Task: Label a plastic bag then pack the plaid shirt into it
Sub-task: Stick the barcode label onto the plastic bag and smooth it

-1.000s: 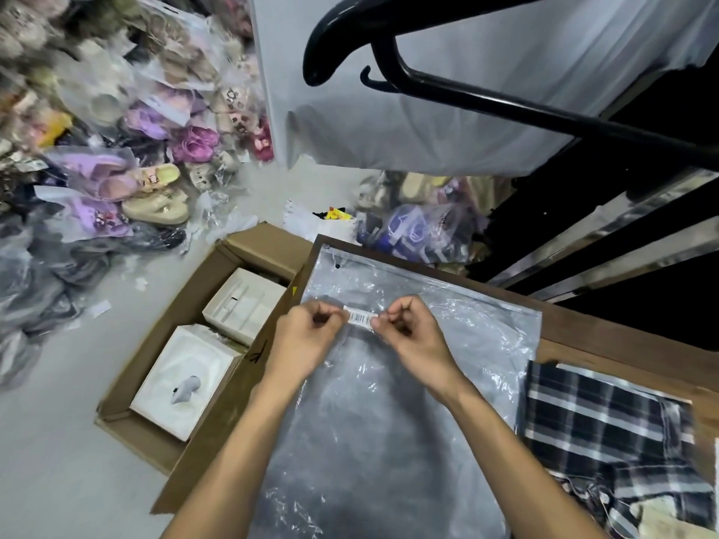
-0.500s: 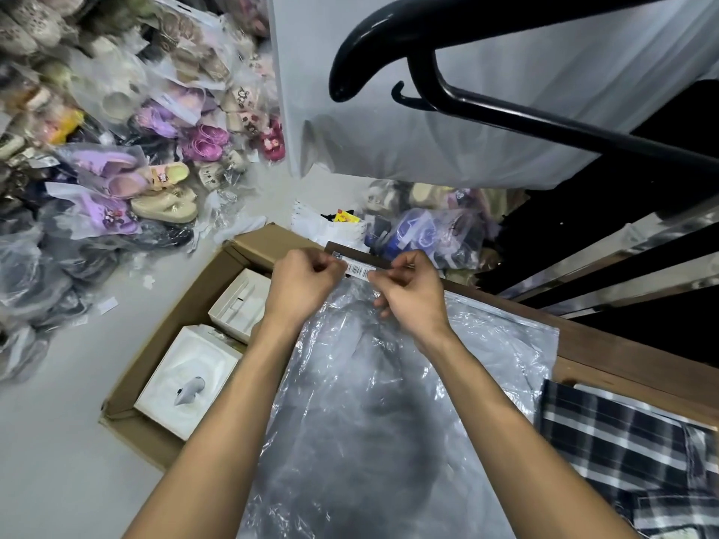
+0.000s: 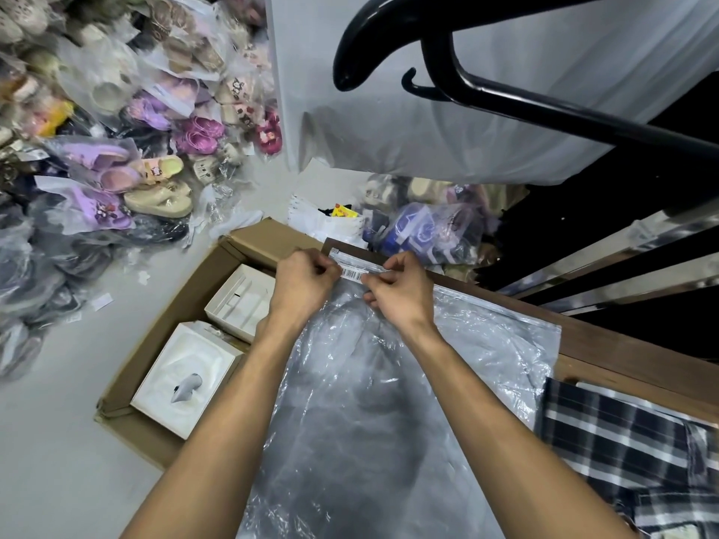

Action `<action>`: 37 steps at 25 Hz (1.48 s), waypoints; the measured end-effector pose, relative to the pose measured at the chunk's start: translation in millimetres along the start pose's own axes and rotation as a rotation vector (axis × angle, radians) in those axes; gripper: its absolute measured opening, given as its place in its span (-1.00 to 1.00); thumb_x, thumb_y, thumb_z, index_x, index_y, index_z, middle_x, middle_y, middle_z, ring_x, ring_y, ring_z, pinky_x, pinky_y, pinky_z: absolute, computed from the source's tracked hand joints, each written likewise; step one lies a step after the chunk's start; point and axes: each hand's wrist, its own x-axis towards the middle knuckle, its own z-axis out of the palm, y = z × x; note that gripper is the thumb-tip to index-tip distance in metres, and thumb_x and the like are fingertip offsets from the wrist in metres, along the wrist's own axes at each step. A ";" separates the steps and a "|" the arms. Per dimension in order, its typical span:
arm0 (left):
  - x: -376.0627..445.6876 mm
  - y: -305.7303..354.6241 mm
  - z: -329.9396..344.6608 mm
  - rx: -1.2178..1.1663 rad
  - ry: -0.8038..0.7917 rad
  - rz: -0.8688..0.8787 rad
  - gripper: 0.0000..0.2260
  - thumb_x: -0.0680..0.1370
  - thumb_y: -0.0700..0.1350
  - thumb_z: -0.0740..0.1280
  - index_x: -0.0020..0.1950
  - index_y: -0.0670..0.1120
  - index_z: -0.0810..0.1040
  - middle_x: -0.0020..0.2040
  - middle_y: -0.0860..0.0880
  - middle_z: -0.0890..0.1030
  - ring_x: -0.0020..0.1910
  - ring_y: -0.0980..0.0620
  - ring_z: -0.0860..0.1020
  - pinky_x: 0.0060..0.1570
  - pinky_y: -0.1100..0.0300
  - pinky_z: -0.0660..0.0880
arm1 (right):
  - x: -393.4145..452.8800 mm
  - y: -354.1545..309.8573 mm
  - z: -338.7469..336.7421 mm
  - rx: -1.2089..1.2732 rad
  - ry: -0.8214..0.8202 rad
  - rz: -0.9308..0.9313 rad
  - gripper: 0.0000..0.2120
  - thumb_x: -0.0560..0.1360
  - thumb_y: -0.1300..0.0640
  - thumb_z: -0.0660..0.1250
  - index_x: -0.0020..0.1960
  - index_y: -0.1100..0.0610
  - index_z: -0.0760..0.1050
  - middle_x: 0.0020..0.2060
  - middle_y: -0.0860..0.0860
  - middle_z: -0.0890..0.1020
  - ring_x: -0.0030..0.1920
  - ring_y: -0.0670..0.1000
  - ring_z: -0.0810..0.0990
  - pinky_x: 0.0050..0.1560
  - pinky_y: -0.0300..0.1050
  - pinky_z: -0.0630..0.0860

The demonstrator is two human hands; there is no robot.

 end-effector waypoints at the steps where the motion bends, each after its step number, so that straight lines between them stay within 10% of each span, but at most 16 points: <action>1: 1.5 -3.3 2.2 0.005 0.000 0.009 -0.92 0.48 -0.16 0.43 -0.19 -0.03 0.68 -0.21 0.02 0.66 -0.19 0.04 0.57 -0.19 0.28 0.39 | 0.3 0.4 0.7 -0.013 0.005 -0.003 -0.68 0.46 0.22 0.50 -0.09 -0.01 0.36 -0.31 0.02 0.71 -0.44 -0.07 0.69 -0.37 -0.03 0.62; 7: 0.9 -10.7 7.1 -0.003 0.032 0.070 -0.93 0.46 -0.21 0.43 -0.20 -0.12 0.69 -0.28 0.10 0.60 -0.07 -0.03 0.57 -0.10 0.23 0.36 | 4.4 4.5 7.0 -0.168 0.045 -0.051 -0.65 0.40 0.09 0.52 -0.10 -0.09 0.32 -0.40 -0.11 0.70 -0.35 -0.05 0.72 -0.17 0.18 0.68; 16: 2.4 -19.3 10.9 -0.030 0.047 0.105 -0.96 0.45 -0.21 0.44 -0.20 -0.10 0.67 -0.16 -0.08 0.66 -0.13 0.19 0.41 -0.13 0.56 0.26 | 3.5 2.7 9.3 -0.307 0.087 -0.084 -0.68 0.42 0.07 0.47 0.05 -0.01 0.38 -0.29 -0.11 0.73 -0.14 -0.06 0.71 -0.04 -0.06 0.60; 23: -2.0 -12.9 7.0 -0.040 0.033 0.128 -0.95 0.47 -0.25 0.43 -0.19 -0.18 0.67 -0.26 0.03 0.57 -0.03 0.03 0.47 -0.05 0.23 0.34 | 0.5 -4.1 10.0 -0.368 0.093 -0.093 -0.67 0.44 0.09 0.46 0.12 0.02 0.41 -0.18 -0.08 0.76 -0.08 -0.03 0.71 -0.06 -0.08 0.58; 37: 2.3 -15.8 11.0 0.043 -0.007 0.145 -0.86 0.49 -0.31 0.36 -0.23 -0.26 0.67 -0.19 -0.16 0.66 -0.03 0.00 0.40 -0.10 0.28 0.25 | 6.0 -5.0 10.7 -0.424 0.081 -0.083 -0.67 0.43 0.06 0.43 0.13 -0.01 0.40 -0.22 -0.05 0.73 -0.07 0.05 0.69 -0.02 -0.01 0.60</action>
